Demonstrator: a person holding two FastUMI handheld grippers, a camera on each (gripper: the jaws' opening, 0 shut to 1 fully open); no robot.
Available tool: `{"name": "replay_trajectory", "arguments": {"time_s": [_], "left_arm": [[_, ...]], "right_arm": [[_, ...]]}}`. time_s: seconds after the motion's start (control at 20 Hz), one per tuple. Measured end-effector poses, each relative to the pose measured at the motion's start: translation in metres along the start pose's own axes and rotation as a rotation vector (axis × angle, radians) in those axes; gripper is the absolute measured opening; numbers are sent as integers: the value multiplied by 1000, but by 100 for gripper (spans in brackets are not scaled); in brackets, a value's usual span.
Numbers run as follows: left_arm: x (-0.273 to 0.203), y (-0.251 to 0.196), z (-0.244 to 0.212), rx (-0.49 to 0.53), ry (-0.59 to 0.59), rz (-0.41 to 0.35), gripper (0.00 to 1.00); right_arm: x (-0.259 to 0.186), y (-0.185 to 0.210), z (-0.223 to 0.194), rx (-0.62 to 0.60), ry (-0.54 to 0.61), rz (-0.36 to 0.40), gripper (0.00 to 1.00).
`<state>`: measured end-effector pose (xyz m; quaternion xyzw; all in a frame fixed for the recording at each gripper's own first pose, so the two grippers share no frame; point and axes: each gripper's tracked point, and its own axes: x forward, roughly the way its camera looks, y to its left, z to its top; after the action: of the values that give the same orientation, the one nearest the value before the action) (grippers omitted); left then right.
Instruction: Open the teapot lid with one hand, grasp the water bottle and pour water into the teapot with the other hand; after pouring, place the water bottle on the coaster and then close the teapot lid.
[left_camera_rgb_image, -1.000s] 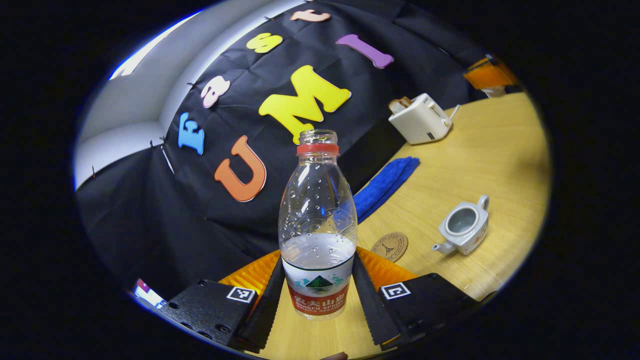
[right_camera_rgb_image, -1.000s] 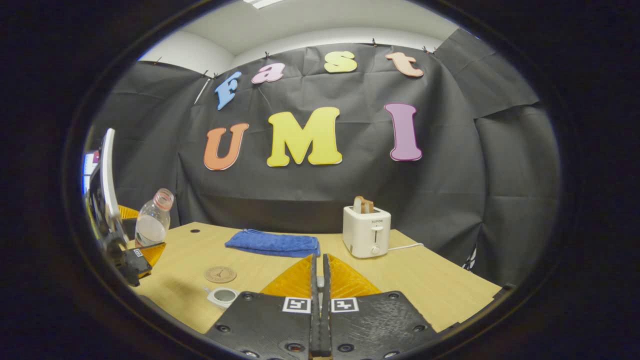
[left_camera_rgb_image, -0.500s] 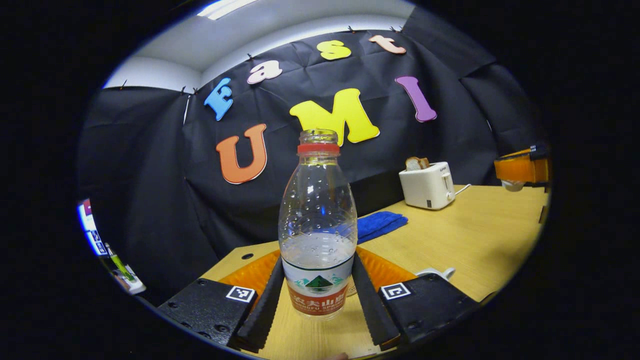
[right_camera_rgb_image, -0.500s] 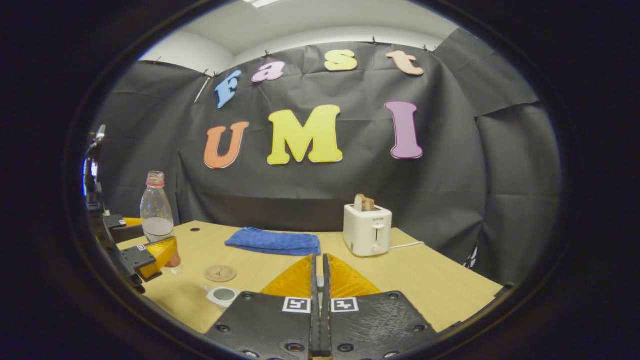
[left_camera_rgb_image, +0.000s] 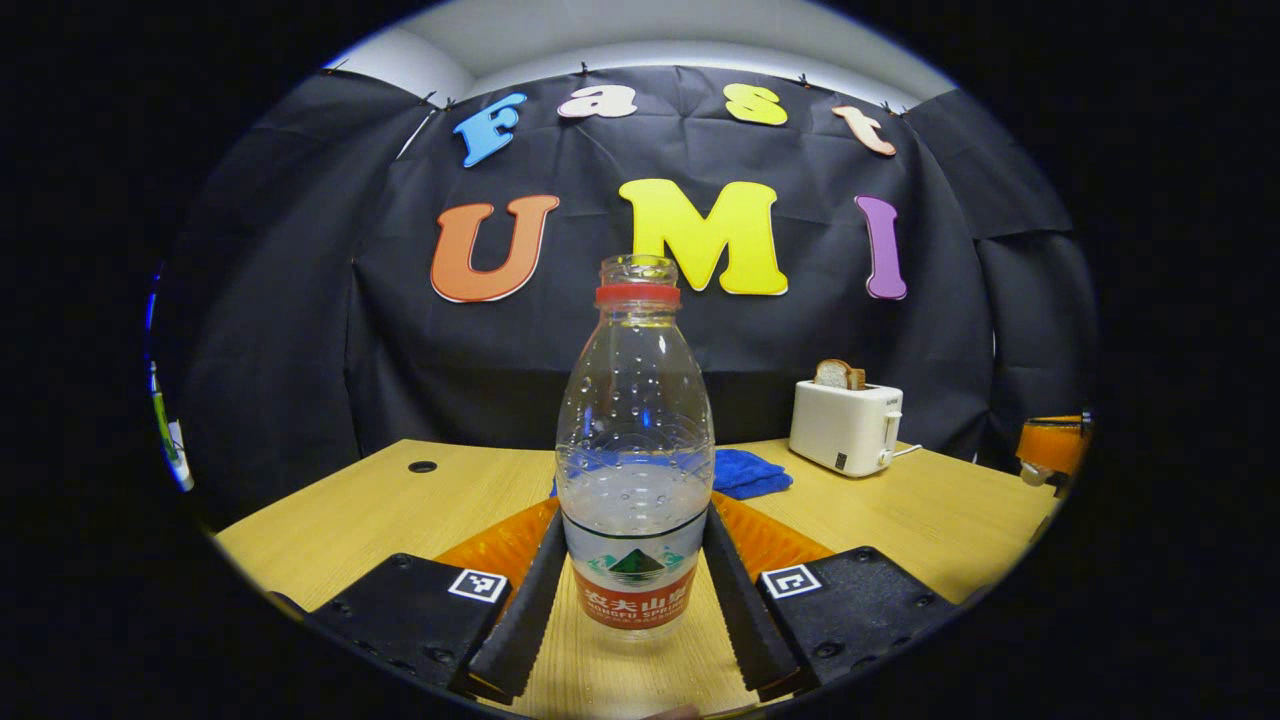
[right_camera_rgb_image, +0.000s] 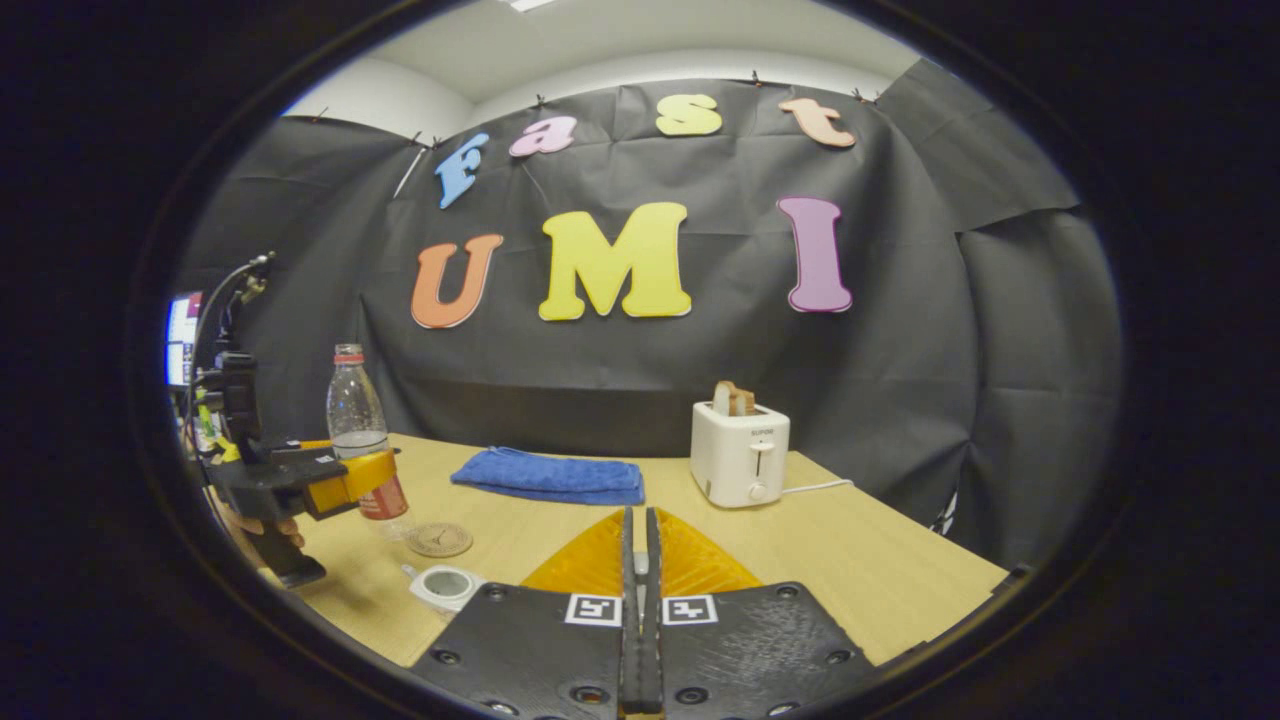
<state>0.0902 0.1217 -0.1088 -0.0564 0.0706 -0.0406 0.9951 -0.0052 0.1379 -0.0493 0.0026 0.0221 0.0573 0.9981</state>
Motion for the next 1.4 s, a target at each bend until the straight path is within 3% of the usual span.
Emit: {"name": "replay_trajectory", "arguments": {"time_s": [0.4,1.4], "left_arm": [[46,-3,-28,-4,73,-16,78],[54,-10,-41,101,70,-8,83]], "right_arm": [[3,-5,-2,8,4,-5,0],[9,2,-12,-1,27,8,0]]}}
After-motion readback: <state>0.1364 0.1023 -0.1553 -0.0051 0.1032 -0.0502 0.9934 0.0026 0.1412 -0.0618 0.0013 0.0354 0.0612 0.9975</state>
